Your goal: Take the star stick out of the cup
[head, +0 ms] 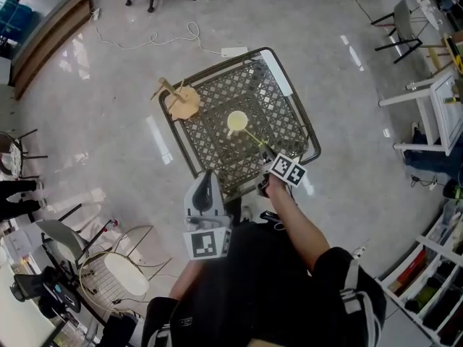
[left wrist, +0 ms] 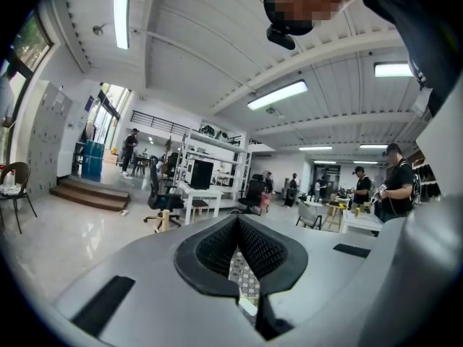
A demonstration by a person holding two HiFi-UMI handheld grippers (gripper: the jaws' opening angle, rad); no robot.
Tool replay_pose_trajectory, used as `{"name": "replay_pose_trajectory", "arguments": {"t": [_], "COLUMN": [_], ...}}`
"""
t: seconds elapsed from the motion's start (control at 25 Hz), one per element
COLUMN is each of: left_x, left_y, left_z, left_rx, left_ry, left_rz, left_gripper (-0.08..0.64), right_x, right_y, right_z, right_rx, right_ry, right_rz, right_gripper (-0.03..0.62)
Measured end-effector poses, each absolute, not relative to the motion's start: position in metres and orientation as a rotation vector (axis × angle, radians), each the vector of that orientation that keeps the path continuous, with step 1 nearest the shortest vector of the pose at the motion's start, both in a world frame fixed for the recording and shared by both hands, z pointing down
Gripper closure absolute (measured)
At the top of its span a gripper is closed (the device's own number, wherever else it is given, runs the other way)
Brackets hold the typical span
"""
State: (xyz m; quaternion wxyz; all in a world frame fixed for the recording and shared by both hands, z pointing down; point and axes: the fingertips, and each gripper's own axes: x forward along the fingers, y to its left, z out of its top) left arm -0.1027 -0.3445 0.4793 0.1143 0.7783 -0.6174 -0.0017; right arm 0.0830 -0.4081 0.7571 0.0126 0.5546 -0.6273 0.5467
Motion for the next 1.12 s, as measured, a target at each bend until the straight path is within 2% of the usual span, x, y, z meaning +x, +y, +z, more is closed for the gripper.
{"name": "replay_pose_trajectory", "arguments": {"t": [0.32, 0.72, 1.12], "left_x": [-0.086, -0.051, -0.066], "left_y": [-0.278, -0.149, -0.090], "left_z": [0.458, 0.426, 0.413], "left_rx": [2.357, 2.422, 2.406], "left_ry": [-1.828, -1.872, -1.926], "left_rz": [-0.033, -0.058, -0.072], "left_gripper": [0.545, 0.545, 0.545], "right_x": [0.097, 0.124, 0.108], "right_y": [-0.361, -0.246, -0.173], "right_z": [0.706, 0.634, 0.575], "right_rx": [1.764, 1.744, 1.707], "right_ry": [-2.105, -2.302, -2.476], "right_rz": [1.626, 1.511, 1.291], "right_gripper": [0.571, 0.571, 0.571]}}
